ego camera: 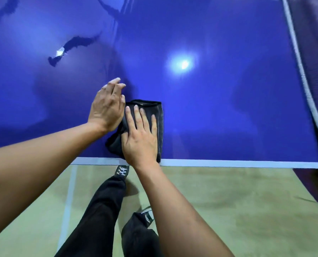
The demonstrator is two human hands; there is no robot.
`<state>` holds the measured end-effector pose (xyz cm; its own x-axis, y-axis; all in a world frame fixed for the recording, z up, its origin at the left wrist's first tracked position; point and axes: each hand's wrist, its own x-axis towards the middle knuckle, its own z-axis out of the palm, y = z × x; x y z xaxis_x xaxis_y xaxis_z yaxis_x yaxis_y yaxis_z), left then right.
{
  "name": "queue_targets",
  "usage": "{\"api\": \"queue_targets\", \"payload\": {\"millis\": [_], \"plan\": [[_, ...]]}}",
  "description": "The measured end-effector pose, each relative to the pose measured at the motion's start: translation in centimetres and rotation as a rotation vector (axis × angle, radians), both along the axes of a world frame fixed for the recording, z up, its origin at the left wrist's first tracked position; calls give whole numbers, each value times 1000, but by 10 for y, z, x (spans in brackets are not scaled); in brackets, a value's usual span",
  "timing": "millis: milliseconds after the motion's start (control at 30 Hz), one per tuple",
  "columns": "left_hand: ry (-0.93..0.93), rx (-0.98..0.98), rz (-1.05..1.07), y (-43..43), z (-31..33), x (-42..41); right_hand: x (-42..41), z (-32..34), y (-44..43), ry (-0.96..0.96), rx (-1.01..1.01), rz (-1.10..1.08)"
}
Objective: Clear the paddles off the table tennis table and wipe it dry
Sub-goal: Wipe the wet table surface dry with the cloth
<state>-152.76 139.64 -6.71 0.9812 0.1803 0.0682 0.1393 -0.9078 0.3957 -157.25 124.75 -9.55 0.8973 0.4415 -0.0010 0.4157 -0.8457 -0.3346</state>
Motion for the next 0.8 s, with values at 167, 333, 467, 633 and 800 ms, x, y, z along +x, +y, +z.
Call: {"api": "queue_targets", "payload": {"millis": [167,333,467,633,800], "plan": [[14,60,-106,-55,6,-32,1,3,-80,-9,19,-69],[82,66,-155,-98,1,-32,35,-7,-220,-56,-54,-345],[58,65,-192,-124,1,-14,68,-9,-265,-33,-58,-543],[22,31,-202,-133,-3,34,68,-12,-252,-91,-70,-561],[13,-17,-215,-148,-4,106,103,-10,-263,-93,-112,-387]]}}
